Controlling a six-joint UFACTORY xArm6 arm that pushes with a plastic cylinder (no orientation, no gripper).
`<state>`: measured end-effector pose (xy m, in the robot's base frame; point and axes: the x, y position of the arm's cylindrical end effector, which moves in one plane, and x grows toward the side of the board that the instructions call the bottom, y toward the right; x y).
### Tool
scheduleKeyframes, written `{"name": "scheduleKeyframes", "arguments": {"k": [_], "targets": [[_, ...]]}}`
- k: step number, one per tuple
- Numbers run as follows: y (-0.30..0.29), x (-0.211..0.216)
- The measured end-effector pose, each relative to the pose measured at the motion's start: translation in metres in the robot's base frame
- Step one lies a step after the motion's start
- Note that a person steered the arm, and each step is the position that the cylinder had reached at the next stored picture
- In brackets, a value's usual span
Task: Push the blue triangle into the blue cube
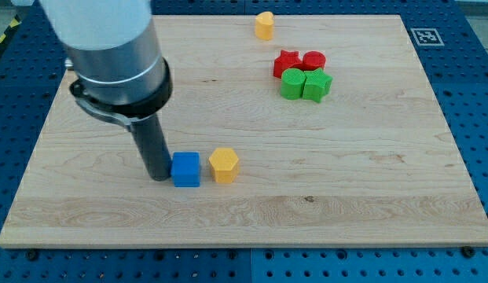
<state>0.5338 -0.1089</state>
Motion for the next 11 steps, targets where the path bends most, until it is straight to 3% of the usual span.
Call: {"name": "scheduleKeyframes", "arguments": {"k": [2, 4, 8, 11], "targets": [[0.024, 0.0], [-0.051, -0.016], [-0.079, -0.024], [-0.145, -0.096]]}}
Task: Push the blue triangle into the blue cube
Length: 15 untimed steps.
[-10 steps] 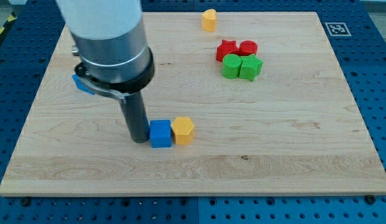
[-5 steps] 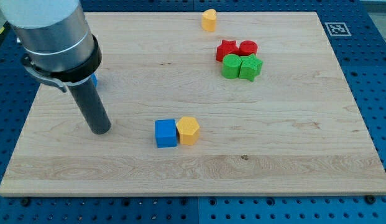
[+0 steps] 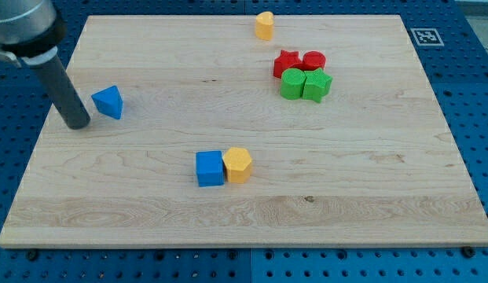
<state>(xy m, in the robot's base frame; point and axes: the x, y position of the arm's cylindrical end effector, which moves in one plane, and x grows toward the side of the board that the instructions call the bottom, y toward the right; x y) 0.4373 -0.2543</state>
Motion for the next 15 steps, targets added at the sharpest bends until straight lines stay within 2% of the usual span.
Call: {"name": "scheduleKeyframes", "arguments": {"k": [1, 2, 3, 4, 6, 8, 12, 14, 15], "targets": [[-0.02, -0.03], [-0.014, -0.047], [0.029, -0.045], [0.042, -0.032], [0.025, -0.023], [0.072, -0.006], [0.069, 0.001], [0.103, 0.006], [0.096, 0.006]]}}
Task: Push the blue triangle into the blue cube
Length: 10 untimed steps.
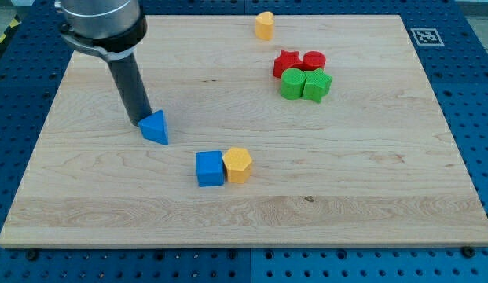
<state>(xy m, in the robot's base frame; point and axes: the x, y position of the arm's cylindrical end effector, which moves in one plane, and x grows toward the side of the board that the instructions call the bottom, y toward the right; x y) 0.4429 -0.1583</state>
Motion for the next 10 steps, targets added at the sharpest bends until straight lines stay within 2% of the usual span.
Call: {"name": "scheduleKeyframes", "arguments": {"k": [1, 4, 8, 9, 10], "targets": [[0.004, 0.017], [0.052, 0.028], [0.067, 0.062], [0.07, 0.065], [0.058, 0.049]]}}
